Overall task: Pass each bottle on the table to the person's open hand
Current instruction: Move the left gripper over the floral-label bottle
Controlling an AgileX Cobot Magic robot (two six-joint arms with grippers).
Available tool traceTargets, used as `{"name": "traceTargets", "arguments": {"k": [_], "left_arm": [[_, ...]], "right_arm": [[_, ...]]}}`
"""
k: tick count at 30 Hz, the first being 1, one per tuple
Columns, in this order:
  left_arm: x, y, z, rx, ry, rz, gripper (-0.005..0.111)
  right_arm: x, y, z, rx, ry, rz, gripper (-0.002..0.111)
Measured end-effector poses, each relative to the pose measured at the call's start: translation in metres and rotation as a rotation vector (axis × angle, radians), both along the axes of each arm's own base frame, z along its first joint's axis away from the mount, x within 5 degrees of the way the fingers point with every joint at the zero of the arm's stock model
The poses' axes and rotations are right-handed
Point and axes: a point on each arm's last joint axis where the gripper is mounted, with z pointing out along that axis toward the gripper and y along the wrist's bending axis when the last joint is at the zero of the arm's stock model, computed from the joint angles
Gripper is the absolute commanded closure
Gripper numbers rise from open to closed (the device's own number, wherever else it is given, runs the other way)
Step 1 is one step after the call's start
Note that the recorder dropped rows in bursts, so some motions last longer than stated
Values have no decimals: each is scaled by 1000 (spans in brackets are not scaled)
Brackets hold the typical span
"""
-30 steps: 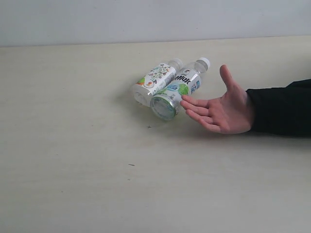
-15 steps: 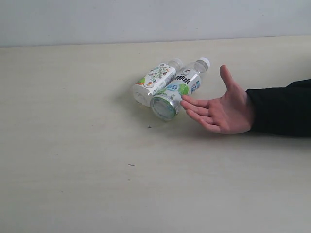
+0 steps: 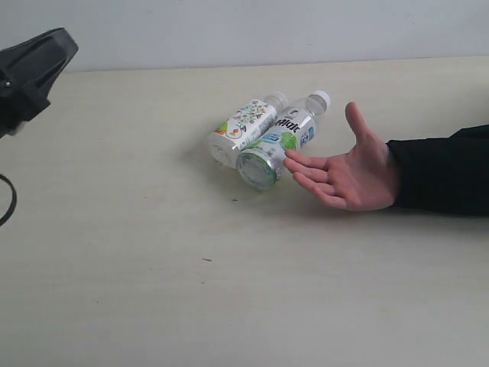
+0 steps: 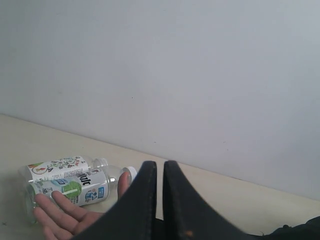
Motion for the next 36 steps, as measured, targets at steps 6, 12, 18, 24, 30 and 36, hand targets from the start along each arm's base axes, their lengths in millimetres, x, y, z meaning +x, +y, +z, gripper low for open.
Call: {"name": "traceTargets", "arguments": {"k": [6,12,18,24,30,36], "left_arm": [[24,-9,11,29,-42,-46,106],[56,-22,55,87,-95,-103,107],[123,-48,87,667,169,117,107],[168,-52,85,1050,424,305,107],[211,-83,56,1076,815,-73,107],[239,-126,18,942,872,-310,86]], "right_arm": [[0,0,0,0,0,0,101],[0,0,0,0,0,0,101],[0,0,0,0,0,0,101],[0,0,0,0,0,0,101],[0,0,0,0,0,0,101],[0,0,0,0,0,0,101]]}}
